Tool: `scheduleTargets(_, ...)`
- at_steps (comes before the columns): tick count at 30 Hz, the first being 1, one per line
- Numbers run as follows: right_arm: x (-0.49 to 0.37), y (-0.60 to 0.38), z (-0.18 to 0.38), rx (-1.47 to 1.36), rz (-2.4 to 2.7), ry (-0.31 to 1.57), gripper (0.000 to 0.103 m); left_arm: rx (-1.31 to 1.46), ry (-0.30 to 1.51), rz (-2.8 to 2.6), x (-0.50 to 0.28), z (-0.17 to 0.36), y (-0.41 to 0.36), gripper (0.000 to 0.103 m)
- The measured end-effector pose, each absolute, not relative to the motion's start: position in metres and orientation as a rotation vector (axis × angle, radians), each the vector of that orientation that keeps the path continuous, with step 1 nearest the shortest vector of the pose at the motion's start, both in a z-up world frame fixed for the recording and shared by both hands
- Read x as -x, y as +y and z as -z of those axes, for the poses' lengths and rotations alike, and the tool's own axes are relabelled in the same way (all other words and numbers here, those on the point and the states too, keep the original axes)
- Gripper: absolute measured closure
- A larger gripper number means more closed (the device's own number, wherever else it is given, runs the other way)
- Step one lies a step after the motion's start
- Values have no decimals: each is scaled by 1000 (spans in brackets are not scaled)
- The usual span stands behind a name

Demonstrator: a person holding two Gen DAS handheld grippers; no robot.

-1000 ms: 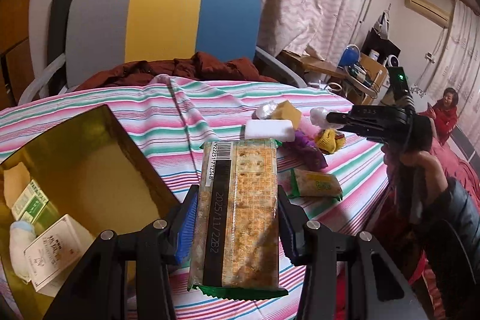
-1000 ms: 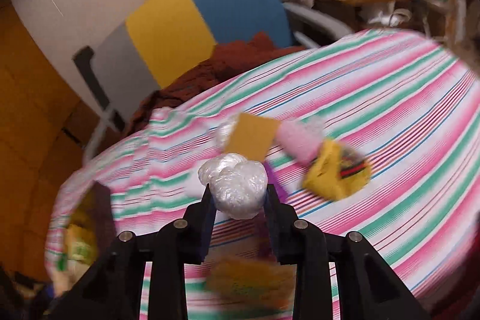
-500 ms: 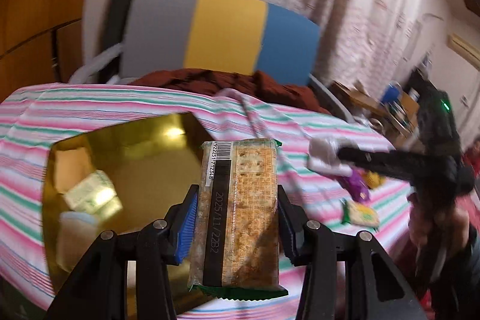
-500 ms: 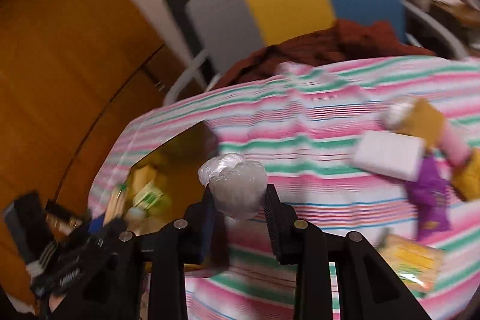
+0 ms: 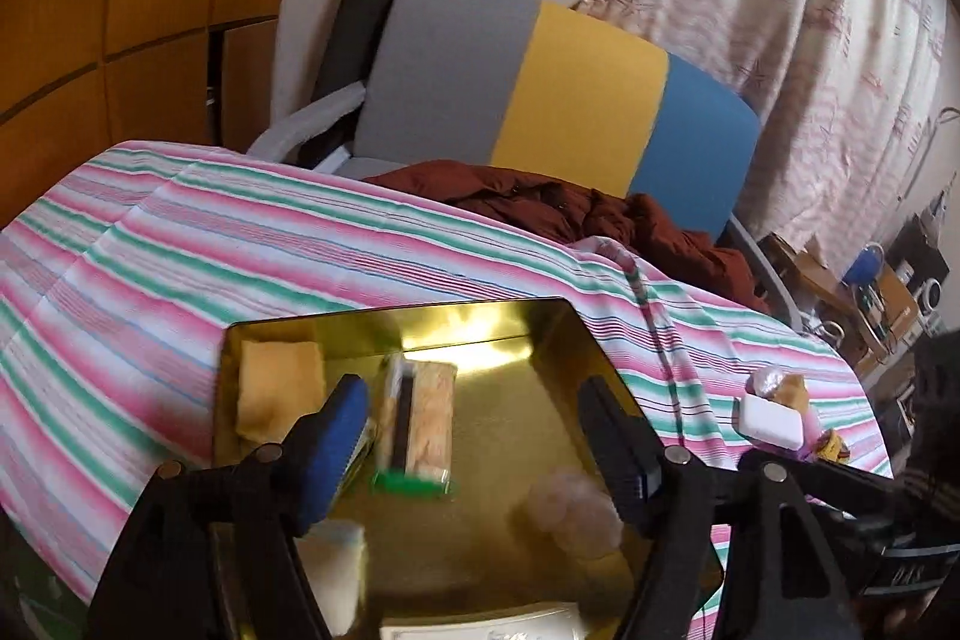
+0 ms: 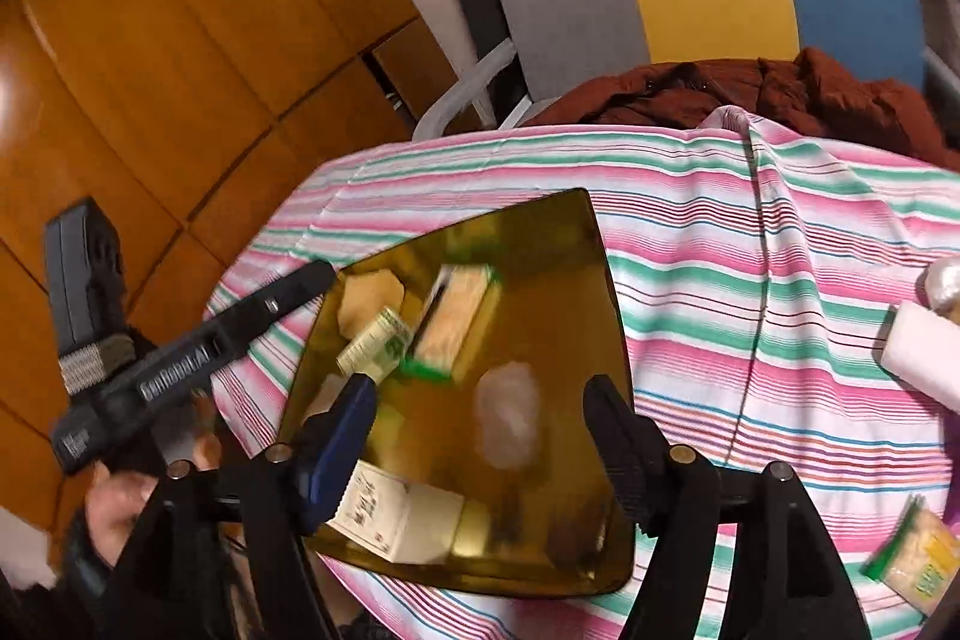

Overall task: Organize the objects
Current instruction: 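Place the cracker packet and plastic bag into the gold tray, opening both grippers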

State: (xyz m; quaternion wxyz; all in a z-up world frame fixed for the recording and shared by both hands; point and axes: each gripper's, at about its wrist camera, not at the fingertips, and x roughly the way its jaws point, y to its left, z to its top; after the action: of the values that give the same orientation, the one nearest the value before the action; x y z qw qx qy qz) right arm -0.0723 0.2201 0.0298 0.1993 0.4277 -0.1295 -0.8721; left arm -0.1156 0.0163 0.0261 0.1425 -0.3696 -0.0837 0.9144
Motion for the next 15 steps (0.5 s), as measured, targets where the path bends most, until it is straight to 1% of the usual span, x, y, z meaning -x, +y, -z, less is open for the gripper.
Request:
scheduleTargets(2,66,219,-26,-1218,2444,-326,23,1080,-242,-2651,110,-24,12,30)
scheduleTargets(7,53,214,-21,-1248,2457,-253,11,1076,-259,-2653,86,-18,10,30)
scheduleTargets(9,48,212,-21,-1247,2460,-231,8,1074,-243,-2645,80,-16,12,30)
scheduleTargets(11,42,210,-23,-1240,2483,-186,4,1080,-216,-2642,75,-14,16,30)
scheduleTargets(15,35,210,-28,-1216,2510,-144,2,1096,-206,-2606,71,-11,24,30)
